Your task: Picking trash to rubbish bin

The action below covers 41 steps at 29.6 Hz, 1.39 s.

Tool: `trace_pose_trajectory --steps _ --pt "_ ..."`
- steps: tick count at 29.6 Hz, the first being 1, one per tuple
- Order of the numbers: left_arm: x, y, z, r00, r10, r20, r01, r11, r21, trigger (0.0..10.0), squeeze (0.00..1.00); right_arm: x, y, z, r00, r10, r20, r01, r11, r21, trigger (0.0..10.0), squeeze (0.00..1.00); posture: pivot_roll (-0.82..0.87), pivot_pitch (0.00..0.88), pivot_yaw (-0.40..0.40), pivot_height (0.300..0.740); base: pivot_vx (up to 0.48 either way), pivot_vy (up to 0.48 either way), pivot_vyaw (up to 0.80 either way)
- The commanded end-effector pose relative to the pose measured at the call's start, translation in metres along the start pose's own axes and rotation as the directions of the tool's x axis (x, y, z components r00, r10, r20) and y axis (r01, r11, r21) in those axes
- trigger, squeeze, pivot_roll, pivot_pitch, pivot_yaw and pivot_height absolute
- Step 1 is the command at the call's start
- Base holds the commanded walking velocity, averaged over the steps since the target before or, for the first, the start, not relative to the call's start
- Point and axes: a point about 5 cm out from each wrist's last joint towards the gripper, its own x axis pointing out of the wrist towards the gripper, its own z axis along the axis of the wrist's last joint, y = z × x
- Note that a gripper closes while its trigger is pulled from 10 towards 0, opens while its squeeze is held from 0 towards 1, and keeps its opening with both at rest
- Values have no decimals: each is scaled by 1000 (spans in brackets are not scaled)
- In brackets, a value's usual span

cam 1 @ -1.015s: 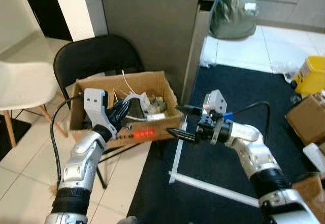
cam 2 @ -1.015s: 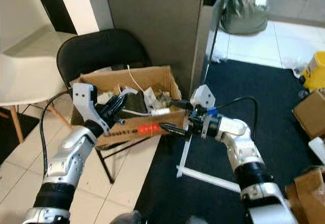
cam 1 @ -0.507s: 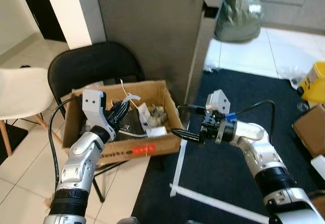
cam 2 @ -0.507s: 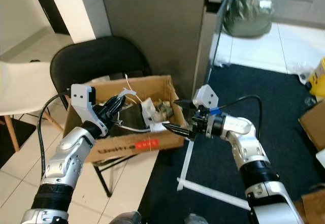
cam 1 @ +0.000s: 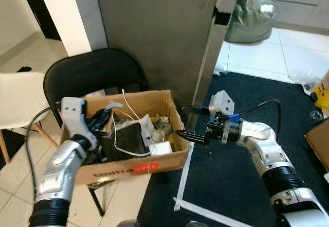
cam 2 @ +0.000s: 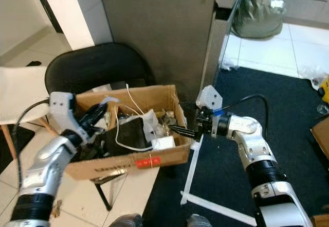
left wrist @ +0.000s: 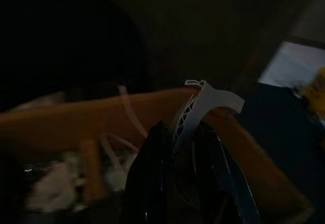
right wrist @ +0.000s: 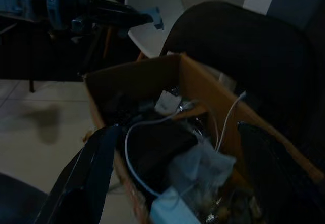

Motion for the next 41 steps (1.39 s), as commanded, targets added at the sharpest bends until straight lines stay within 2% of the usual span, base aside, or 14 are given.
trace_pose_trajectory --steps 1,7,13,15,17,18,20,23,28,29,30,32,33,41 --pt "-5 3 -3 1000 -6 -24 6 1000 -13 10000 0 1 2 0 1000 25 -14 -26 1000 -13 10000 0 47 0 13 740 285 0 0" --pt "-17 7 -9 996 -73 -45 70 995 -73 10000 0 0 3 0 999 38 -28 -39 999 -20 10000 0 53 0 8 740 276 0 0" --pt "-23 9 -12 992 -112 -52 106 989 -105 10000 0 0 3 0 999 39 -33 -39 999 -22 10000 0 54 0 5 740 266 0 0" --pt "-27 9 -14 989 -135 -53 127 983 -131 10000 0 0 3 -1 999 39 -37 -40 999 -24 10000 0 54 0 5 740 255 0 0" --pt "-33 9 -19 980 -189 -65 173 966 -194 10000 0 -1 2 -1 998 40 -44 -42 999 -29 10000 0 54 0 3 740 120 0 0" --pt "-33 9 -19 980 -189 -65 173 966 -194 10000 0 -1 2 -1 998 40 -44 -42 999 -29 10000 0 54 0 3 740 0 0 0" --pt "-41 8 -29 962 -248 -113 216 947 -239 10000 0 -1 2 -2 998 42 -51 -44 998 -34 10000 0 54 0 1 740 0 0 0" --pt "-44 8 -34 956 -256 -140 218 947 -237 10000 0 -1 2 -2 998 43 -55 -45 998 -36 10000 0 54 0 -1 740 0 0 0" --pt "-47 19 -40 968 -200 -149 161 957 -242 10000 0 -2 3 -3 997 48 -68 -51 998 -42 10000 0 55 0 -2 740 0 0 0" --pt "-48 22 -40 971 -188 -145 149 958 -246 10000 98 -2 3 -3 996 50 -71 -53 998 -44 10000 0 55 0 -2 740 0 0 0" --pt "-48 23 -41 972 -185 -144 145 958 -249 10000 373 -3 3 -3 996 50 -73 -54 998 -45 10000 0 53 0 -2 740 0 0 0" --pt "-48 23 -41 972 -185 -144 145 958 -249 10000 373 -3 3 -3 996 50 -73 -54 998 -45 10000 0 53 0 -2 740 0 0 0" --pt "-49 23 -41 971 -187 -150 146 958 -249 10000 1000 -3 3 -4 996 51 -74 -54 997 -46 10000 0 53 0 -2 740 0 0 0" --pt "-52 25 -44 966 -191 -174 147 960 -238 10000 1000 -3 2 -4 996 48 -74 -52 998 -45 10000 0 54 0 -2 740 0 0 0"
